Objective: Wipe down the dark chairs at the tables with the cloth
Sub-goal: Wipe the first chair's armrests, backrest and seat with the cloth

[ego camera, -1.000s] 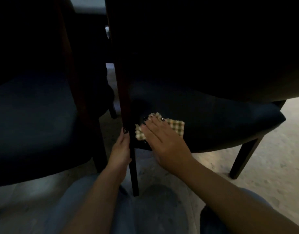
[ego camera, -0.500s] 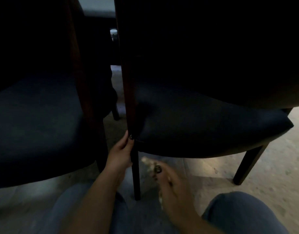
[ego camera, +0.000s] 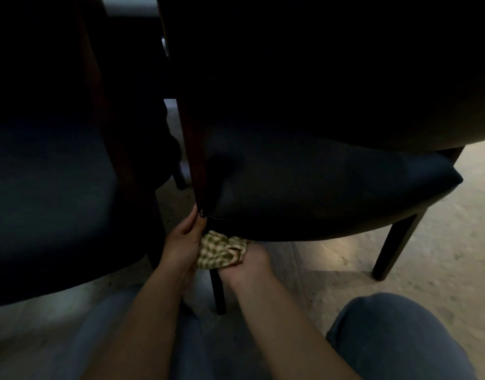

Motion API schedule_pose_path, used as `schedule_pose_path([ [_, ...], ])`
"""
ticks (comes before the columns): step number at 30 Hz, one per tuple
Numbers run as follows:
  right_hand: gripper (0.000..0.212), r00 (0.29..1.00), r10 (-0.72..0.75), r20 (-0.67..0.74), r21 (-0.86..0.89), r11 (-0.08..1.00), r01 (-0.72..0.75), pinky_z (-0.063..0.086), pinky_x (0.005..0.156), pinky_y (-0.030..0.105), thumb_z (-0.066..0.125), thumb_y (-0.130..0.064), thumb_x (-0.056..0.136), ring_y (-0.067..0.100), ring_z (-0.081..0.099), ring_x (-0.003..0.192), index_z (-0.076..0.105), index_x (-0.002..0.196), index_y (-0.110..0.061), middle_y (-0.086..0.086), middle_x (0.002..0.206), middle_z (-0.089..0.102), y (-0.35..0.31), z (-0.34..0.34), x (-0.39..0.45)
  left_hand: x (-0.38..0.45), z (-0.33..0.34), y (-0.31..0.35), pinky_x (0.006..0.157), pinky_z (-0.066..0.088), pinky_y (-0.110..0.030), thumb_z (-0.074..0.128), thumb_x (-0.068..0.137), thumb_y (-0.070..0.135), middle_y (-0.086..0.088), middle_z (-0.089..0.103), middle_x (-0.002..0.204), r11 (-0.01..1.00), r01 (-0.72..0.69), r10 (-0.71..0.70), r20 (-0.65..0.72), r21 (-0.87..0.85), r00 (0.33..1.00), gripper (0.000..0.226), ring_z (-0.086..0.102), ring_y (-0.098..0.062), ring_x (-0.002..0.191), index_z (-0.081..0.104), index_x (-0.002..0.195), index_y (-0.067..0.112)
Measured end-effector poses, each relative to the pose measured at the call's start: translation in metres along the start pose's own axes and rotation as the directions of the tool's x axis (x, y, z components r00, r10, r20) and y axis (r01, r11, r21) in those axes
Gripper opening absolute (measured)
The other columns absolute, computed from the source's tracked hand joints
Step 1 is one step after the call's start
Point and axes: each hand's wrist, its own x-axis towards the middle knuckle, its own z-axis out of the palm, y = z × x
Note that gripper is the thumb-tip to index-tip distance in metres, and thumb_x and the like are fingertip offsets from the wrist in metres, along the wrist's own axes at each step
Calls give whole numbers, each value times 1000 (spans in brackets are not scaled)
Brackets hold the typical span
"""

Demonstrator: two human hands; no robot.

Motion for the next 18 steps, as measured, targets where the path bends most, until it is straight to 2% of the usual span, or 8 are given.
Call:
schedule_pose_path([
  [3,57,995,-28,97,25,999,26,47,90,46,25,-22,102,32,64,105,69,69,-7,19,92,68,1,-18,-23,-1,-3,-1,64,55,-16,57,96,23,10,75,97,1000,0,0,19,13,1000,26,71,-6,88,63,117,35],
  [7,34,861,-474,185,-252,824,508,59,67,33,43,-29,98,18,72,77,71,87,-14,4,85,74,6,-10,-53,-4,-3,1,65,55,-22,55,98,19,5,75,100,999,21,-22,18,45,1000,30,71,-10,90,62,127,22],
  [9,31,416,-823,388,-461,218,860,54,83,28,40,-30,96,11,67,96,70,102,-22,-1,100,72,1,7,-54,-8,2,3,83,53,-34,53,99,21,-2,71,115,999,35,-36,26,41,999,35,67,-18,105,58,133,23],
  [10,33,164,-780,604,-490,-202,848,48,95,30,39,-26,96,12,60,111,66,114,-19,3,114,68,-2,14,-48,-11,4,6,88,52,-37,52,99,20,-4,70,116,999,34,-35,20,41,999,34,66,-20,105,59,132,22],
  [11,39,81,-587,805,-467,-544,697,36,109,37,37,-24,96,18,47,129,59,125,-12,9,129,59,-3,17,-37,-13,4,7,86,51,-36,52,99,17,-6,71,111,999,33,-33,6,40,999,30,67,-21,99,62,127,18],
  [13,48,307,-284,908,-359,-906,222,6,117,53,29,-33,98,27,14,146,51,136,-11,12,150,37,-2,13,-8,-17,4,7,79,52,-31,44,101,13,-7,69,95,998,61,-62,13,14,998,21,67,-18,84,64,108,10],
  [15,51,437,-212,874,-206,-977,-62,5,115,59,27,-43,98,33,8,146,50,137,-19,13,154,30,-1,1,13,-21,5,8,80,50,-30,38,103,14,-5,68,87,994,110,-109,18,-14,994,22,65,-16,78,60,103,11],
  [18,45,275,-165,947,-114,-975,-192,31,109,56,43,-35,97,37,36,137,53,135,-14,15,141,49,-3,-7,23,-24,8,12,71,54,-31,52,97,7,-2,75,87,995,44,-43,-5,86,999,21,71,-16,77,67,105,19],
])
